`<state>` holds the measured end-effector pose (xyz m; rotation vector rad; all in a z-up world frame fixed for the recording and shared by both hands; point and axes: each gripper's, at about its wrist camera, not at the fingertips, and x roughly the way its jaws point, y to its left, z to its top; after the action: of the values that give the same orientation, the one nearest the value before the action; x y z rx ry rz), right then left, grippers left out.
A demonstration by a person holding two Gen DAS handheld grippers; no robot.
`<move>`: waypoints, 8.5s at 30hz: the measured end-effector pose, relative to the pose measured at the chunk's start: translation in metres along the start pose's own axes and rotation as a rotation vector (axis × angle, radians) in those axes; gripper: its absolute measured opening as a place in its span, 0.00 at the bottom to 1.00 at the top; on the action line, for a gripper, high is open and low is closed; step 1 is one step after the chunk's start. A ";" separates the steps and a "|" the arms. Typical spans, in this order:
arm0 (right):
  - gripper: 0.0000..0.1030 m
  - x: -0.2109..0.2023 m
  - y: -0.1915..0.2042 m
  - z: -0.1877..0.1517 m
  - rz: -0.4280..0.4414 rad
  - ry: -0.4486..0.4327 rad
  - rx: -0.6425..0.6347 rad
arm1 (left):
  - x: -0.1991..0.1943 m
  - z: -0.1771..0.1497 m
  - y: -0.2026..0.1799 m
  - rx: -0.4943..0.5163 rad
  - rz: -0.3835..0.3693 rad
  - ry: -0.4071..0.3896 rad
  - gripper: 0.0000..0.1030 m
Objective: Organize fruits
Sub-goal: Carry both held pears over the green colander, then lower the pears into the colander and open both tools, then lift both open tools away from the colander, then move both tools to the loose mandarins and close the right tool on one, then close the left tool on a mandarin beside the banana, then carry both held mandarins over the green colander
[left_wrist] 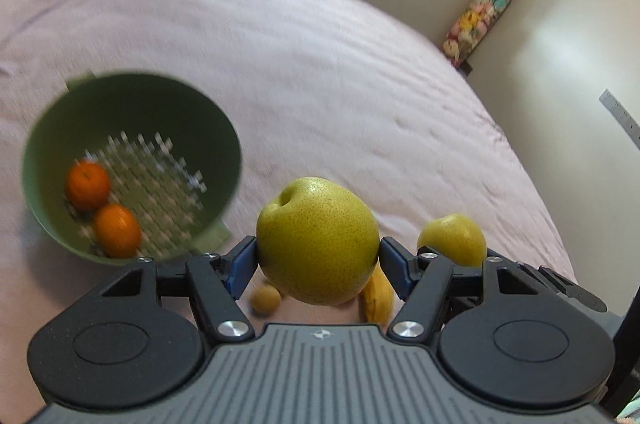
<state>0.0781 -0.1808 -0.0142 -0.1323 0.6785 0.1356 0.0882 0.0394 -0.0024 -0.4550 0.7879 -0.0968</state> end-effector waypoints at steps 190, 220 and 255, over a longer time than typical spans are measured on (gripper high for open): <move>0.40 0.027 -0.033 -0.039 0.031 0.255 0.224 | 0.078 -0.052 -0.037 0.501 0.016 0.128 0.58; 0.41 0.060 -0.060 -0.038 -0.027 0.319 0.320 | 0.133 -0.058 -0.064 0.610 -0.007 0.150 0.50; 0.40 0.004 0.015 0.024 0.120 0.081 0.117 | 0.001 -0.001 -0.027 0.511 0.126 -0.098 0.49</move>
<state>0.0939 -0.1621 0.0008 0.0152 0.7741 0.2057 0.0908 0.0149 0.0078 0.0735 0.6631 -0.1519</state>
